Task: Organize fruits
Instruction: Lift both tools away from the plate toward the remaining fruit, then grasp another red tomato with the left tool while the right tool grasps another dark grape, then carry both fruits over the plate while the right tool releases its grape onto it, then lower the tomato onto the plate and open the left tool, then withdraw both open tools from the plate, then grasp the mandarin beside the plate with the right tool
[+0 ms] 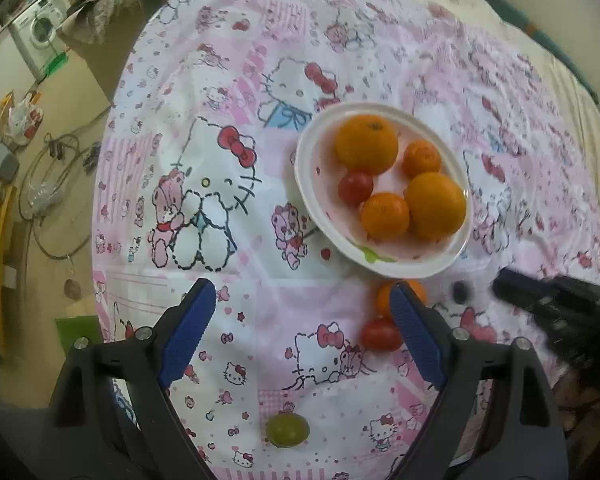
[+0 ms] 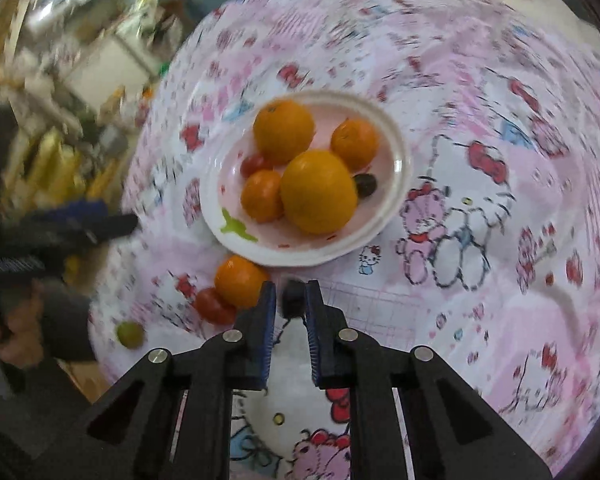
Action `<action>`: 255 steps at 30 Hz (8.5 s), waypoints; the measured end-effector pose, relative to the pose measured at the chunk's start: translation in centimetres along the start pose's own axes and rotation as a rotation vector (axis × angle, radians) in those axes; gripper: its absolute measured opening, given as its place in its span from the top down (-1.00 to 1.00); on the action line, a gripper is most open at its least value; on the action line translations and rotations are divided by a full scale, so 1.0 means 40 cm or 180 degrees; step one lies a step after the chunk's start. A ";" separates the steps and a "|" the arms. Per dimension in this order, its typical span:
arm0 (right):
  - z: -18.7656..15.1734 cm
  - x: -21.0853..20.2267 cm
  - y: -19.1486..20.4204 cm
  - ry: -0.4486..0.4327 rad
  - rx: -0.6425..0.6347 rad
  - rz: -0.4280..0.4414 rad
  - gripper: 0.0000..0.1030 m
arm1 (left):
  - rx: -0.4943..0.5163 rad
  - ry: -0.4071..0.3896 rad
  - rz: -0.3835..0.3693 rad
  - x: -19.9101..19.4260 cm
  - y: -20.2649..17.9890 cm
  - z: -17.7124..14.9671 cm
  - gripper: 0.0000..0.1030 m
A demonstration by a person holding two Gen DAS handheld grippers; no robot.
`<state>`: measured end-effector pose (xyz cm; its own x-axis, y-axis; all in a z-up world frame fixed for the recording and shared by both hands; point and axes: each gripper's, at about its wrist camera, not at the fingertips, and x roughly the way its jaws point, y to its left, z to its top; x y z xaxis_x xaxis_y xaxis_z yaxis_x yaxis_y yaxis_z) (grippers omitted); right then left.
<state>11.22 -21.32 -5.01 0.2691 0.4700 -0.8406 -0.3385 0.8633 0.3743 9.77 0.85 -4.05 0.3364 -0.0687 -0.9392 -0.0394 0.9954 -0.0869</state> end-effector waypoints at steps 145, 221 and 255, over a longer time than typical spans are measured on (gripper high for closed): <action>0.240 0.114 -0.171 -0.0094 0.0786 0.0325 -0.13 | -0.0121 0.0336 -0.0264 0.203 -0.050 0.267 0.31; 0.031 0.053 -0.052 0.0042 0.0938 0.0350 -0.67 | -0.0127 -0.0291 0.0071 -0.030 0.057 0.038 -0.55; 0.005 -0.001 0.049 -0.0015 0.0513 0.0486 0.16 | -0.0018 0.0022 -0.0053 -0.066 0.074 -0.125 -0.55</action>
<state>10.72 -19.63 -4.17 0.2301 0.5982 -0.7676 -0.2272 0.8000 0.5553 4.07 3.66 -3.50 0.3304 -0.0856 -0.9399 -0.0391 0.9938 -0.1042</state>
